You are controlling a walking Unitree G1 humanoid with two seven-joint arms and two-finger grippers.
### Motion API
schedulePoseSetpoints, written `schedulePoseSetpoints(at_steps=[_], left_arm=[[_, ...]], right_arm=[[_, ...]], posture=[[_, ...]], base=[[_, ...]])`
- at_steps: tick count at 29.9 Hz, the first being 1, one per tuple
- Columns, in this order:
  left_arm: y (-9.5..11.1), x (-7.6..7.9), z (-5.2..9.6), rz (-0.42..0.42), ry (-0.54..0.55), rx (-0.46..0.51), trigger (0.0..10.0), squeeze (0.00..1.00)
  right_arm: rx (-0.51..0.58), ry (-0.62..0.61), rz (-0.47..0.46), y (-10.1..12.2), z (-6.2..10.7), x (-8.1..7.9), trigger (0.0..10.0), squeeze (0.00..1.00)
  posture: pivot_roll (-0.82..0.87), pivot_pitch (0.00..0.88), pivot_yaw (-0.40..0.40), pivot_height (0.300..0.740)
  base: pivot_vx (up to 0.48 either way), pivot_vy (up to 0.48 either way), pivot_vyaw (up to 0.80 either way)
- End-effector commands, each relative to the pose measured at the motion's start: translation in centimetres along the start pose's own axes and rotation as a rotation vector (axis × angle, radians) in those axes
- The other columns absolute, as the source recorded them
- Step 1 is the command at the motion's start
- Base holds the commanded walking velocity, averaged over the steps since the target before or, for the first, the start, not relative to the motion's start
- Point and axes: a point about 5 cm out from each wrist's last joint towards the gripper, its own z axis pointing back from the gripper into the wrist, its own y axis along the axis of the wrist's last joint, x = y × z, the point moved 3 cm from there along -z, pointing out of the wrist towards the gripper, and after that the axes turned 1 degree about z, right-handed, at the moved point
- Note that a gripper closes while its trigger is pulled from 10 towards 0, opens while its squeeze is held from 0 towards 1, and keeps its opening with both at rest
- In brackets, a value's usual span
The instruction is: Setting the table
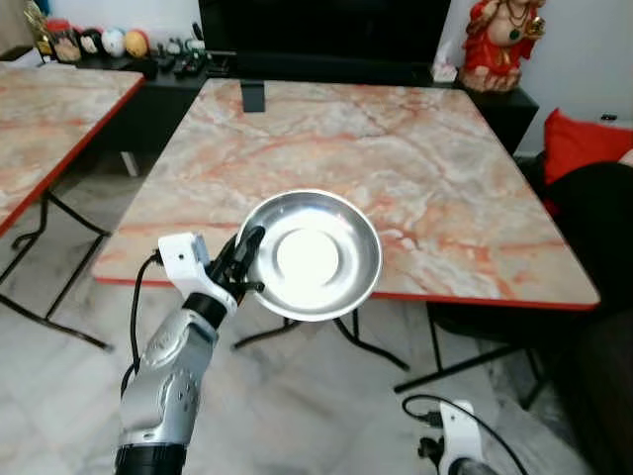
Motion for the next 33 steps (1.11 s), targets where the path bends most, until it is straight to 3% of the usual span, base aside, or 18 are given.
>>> schedulePoseSetpoints(at_steps=[1,9,14,33], left_arm=[[0.5,0.4,-0.3,-0.003,-0.019,0.02,10.0,0.0],[0.8,-0.2,-0.1,-0.032,0.034,0.032,10.0,0.0],[0.9,-1.3,0.2,-0.077,0.107,0.036,10.0,0.0],[1.7,-2.5,0.4,-0.05,0.17,0.072,10.0,0.0]], right_arm=[[0.006,-0.003,-0.007,0.2,0.0,0.2,10.0,0.0],[0.01,-0.012,-0.01,0.4,0.0,0.6,10.0,0.0],[0.011,-0.015,-0.005,0.5,0.0,0.8,10.0,0.0],[0.017,-0.009,-0.002,0.7,0.1,1.0,10.0,0.0]], posture=[[0.12,0.0,-0.049,0.74],[0.12,0.0,-0.067,0.74],[0.11,0.0,-0.078,0.74],[0.1,0.0,-0.086,0.74]], base=[[0.0,-0.409,0.0],[0.0,-0.384,0.0],[0.0,0.0,0.0],[0.067,0.0,0.0]])
